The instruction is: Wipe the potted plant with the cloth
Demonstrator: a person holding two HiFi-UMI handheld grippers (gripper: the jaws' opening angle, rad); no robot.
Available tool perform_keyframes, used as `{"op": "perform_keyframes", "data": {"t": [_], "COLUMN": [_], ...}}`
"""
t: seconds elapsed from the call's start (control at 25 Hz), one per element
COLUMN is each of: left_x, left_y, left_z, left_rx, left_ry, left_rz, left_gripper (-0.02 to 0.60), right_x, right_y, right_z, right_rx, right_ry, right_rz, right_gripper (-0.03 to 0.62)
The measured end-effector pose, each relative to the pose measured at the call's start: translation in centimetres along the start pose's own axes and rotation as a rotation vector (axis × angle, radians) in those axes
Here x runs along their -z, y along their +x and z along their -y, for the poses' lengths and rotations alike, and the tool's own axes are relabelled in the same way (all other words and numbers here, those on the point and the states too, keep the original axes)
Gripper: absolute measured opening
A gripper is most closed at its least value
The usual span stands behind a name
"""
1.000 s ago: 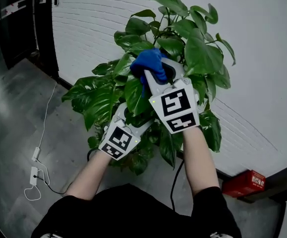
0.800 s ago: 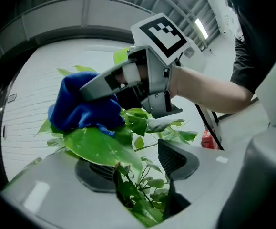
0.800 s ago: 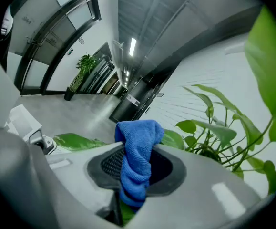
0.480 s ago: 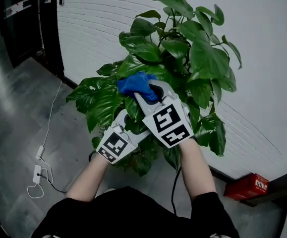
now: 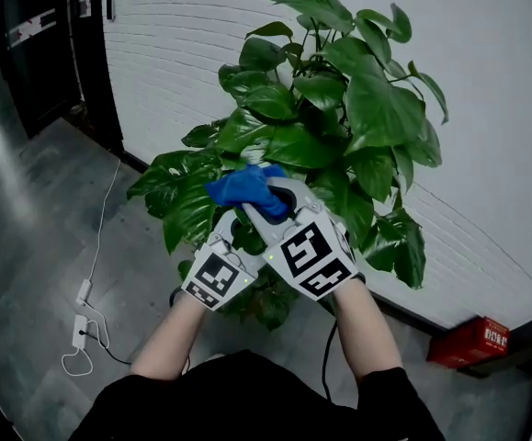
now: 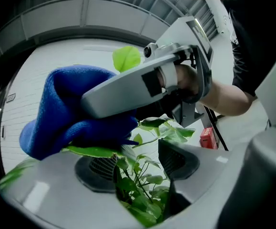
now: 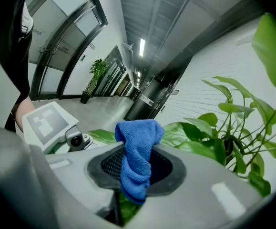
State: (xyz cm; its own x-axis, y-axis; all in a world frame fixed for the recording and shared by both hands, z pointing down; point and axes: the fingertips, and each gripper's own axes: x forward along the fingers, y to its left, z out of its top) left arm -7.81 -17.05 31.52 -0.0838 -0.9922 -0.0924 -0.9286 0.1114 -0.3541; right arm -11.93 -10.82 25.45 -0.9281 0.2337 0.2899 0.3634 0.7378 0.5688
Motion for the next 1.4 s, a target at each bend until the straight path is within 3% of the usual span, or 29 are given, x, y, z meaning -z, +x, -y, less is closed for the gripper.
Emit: {"op": "perform_keyframes", "data": {"t": [0.44, 0.64, 0.88, 1.08, 1.28, 1.4], "left_x": [0.7, 0.7, 0.5, 0.8, 0.6, 0.5], "left_y": [-0.4, -0.5, -0.1, 2.0, 3.9, 5.5], "left_z": [-0.5, 0.1, 1.2, 3.3, 4.6, 5.2], "left_rx": [-0.039, -0.042, -0.025, 0.022, 0.064, 0.094], "left_ry": [-0.016, -0.001, 0.003, 0.03, 0.02, 0.04], "left_rz": [0.006, -0.003, -0.015, -0.034, -0.019, -0.02], "left_gripper": [0.278, 0.278, 0.278, 0.278, 0.278, 0.278], "right_x": [1.9, -1.2, -5.2, -2.4, 1.2, 3.1], "right_y": [-2.1, -4.8, -10.8, -13.9, -15.7, -15.9], "right_z": [-3.2, -3.4, 1.1, 6.5, 11.9, 13.5], "right_rx": [-0.035, -0.018, 0.154, 0.298, 0.453, 0.489], "right_ry": [0.017, 0.028, 0.008, 0.055, 0.03, 0.129], "right_rz": [-0.002, 0.121, 0.263, 0.204, 0.149, 0.171], "right_gripper": [0.089, 0.089, 0.089, 0.089, 0.089, 0.089]}}
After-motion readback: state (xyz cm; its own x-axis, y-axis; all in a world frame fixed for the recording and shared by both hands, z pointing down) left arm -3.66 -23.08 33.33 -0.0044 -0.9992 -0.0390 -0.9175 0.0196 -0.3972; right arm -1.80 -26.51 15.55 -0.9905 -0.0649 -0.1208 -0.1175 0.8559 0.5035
